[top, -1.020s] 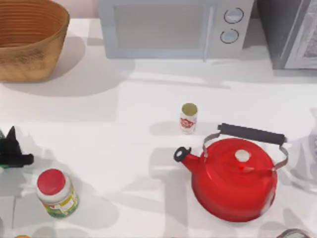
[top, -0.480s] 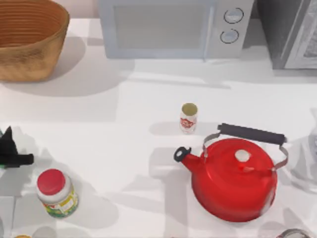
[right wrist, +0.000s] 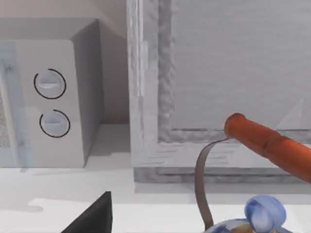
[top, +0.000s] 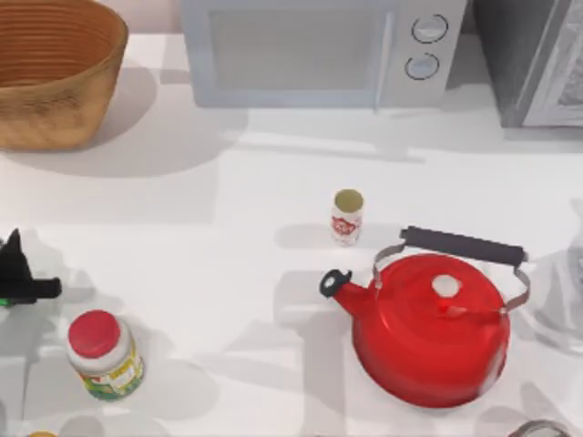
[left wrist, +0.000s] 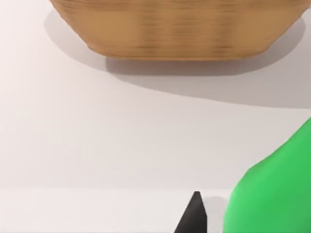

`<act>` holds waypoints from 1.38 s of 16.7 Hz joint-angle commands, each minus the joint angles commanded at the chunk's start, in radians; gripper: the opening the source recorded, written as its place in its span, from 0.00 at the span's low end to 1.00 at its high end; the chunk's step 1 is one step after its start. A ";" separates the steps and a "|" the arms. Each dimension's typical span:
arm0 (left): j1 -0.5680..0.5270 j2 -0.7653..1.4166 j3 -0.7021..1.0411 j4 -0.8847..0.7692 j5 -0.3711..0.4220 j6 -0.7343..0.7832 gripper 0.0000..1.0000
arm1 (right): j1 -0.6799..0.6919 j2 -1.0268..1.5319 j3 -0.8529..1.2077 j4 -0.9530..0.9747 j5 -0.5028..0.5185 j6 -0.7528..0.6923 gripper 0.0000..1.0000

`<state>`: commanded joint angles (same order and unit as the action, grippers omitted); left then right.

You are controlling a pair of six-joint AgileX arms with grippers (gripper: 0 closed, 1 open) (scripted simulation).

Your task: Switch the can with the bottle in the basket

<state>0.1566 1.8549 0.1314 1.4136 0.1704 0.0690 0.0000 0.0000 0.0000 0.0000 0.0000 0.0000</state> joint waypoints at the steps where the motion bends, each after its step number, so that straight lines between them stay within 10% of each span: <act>1: 0.006 -0.006 0.021 -0.019 -0.011 0.001 0.00 | 0.000 0.000 0.000 0.000 0.000 0.000 1.00; 11: 0.118 -0.213 0.617 -0.634 -0.153 0.019 0.00 | 0.000 0.000 0.000 0.000 0.000 0.000 1.00; 23: -0.051 -0.158 1.271 -1.419 -0.049 -0.015 0.00 | 0.000 0.000 0.000 0.000 0.000 0.000 1.00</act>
<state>0.1052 1.6973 1.4025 -0.0049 0.1209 0.0544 0.0000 0.0000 0.0000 0.0000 0.0000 0.0000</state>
